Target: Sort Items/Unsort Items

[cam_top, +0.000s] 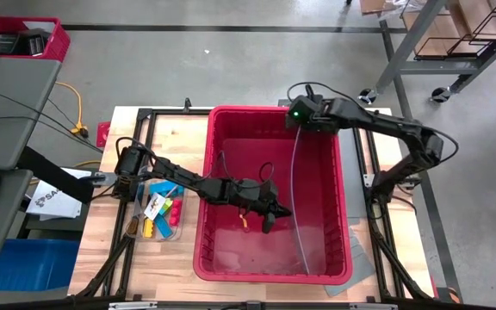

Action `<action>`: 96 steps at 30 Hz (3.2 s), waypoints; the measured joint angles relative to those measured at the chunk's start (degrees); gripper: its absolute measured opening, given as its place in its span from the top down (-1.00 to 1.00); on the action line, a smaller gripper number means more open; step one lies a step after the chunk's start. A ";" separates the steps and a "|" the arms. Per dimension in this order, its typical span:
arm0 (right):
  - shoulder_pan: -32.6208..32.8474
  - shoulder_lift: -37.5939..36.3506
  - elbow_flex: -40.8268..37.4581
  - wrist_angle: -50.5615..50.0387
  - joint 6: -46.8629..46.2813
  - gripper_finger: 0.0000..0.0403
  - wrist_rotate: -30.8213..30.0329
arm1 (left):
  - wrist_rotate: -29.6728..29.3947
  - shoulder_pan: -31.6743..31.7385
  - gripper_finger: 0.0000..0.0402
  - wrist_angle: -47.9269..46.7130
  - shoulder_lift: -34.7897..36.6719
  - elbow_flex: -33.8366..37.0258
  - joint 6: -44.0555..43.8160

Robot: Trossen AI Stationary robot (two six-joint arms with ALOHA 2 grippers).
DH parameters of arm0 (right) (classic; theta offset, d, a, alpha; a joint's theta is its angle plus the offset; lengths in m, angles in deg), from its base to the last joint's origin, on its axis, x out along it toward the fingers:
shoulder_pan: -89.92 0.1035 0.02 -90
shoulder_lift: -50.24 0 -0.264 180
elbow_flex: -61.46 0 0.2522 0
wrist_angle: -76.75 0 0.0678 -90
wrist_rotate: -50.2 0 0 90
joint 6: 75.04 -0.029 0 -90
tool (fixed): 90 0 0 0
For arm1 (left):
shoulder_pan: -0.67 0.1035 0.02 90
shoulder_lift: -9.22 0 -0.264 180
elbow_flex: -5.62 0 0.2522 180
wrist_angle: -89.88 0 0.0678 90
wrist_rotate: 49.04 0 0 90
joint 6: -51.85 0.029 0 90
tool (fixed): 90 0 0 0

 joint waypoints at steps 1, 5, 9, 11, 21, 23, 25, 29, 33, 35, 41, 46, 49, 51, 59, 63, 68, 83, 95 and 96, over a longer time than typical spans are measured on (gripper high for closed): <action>0.00 0.78 0.04 0.48 0.03 1.00 0.02 | 0.00 -0.02 1.00 -0.03 0.00 0.00 0.00; -0.02 3.31 0.03 4.31 -0.25 1.00 2.38 | 0.02 -0.41 1.00 -0.24 0.00 0.00 1.60; -0.02 4.07 0.04 9.75 0.01 1.00 5.69 | 0.39 -1.10 1.00 -0.77 0.00 0.00 4.25; 0.00 3.86 0.04 9.84 -0.03 1.00 5.92 | 0.41 -1.15 1.00 -0.96 0.00 0.00 4.82; -0.13 -1.98 0.02 -3.64 2.94 1.00 2.51 | 0.92 -0.98 1.00 -0.92 0.00 0.00 4.57; -0.11 -3.66 0.02 -6.02 2.74 1.00 2.02 | 1.03 -0.91 1.00 -0.94 0.00 0.00 5.56; 0.12 -5.50 0.04 -6.23 2.71 1.00 1.93 | 1.26 -0.84 1.00 -0.77 0.00 0.00 6.42; 0.82 -9.81 0.04 -6.28 2.58 1.00 1.93 | 4.68 -0.17 1.00 3.69 -0.11 0.00 6.98; 1.38 -14.65 0.04 -6.25 2.55 1.00 2.86 | 6.27 0.64 1.00 9.53 -1.24 -0.26 6.45; 2.08 -16.72 0.04 -6.24 2.53 1.00 2.91 | 6.84 1.06 1.00 8.87 -2.22 -0.84 6.16; 3.96 -21.06 0.04 -6.09 1.11 1.00 2.95 | 9.04 2.16 1.00 8.65 -5.66 -3.44 2.65; 5.83 -22.90 0.04 -3.47 1.37 1.00 3.54 | 11.58 2.54 1.00 10.09 -8.46 -7.62 1.41; 6.31 -23.27 0.04 -3.65 1.39 1.00 3.54 | 19.63 2.66 1.00 9.34 -9.91 -10.66 -2.41; 6.77 -23.27 0.04 -4.25 1.43 1.00 3.96 | 24.38 2.59 1.00 8.22 -9.92 -11.10 -4.26; 7.08 -23.25 0.04 -5.25 3.12 1.00 4.77 | 28.71 1.14 1.00 -0.73 -7.81 -10.97 -5.81; 7.17 -23.25 0.04 -7.26 5.67 1.00 8.97 | 28.94 1.46 1.00 -6.32 -5.29 -10.72 -5.82; 9.12 -23.25 0.04 -11.32 9.33 1.00 14.74 | 28.13 2.65 1.00 -22.20 0.83 -10.86 1.38; 29.54 -21.92 0.04 -16.75 4.25 1.00 22.40 | 22.81 18.73 1.00 -35.77 12.55 -1.21 16.70; 34.48 -8.78 0.04 -19.21 -18.09 1.00 23.13 | 38.02 24.92 1.00 -23.05 5.43 1.46 17.90; 34.21 -7.36 0.04 -19.23 -18.15 1.00 23.58 | 38.55 24.41 1.00 -21.54 4.74 1.46 17.80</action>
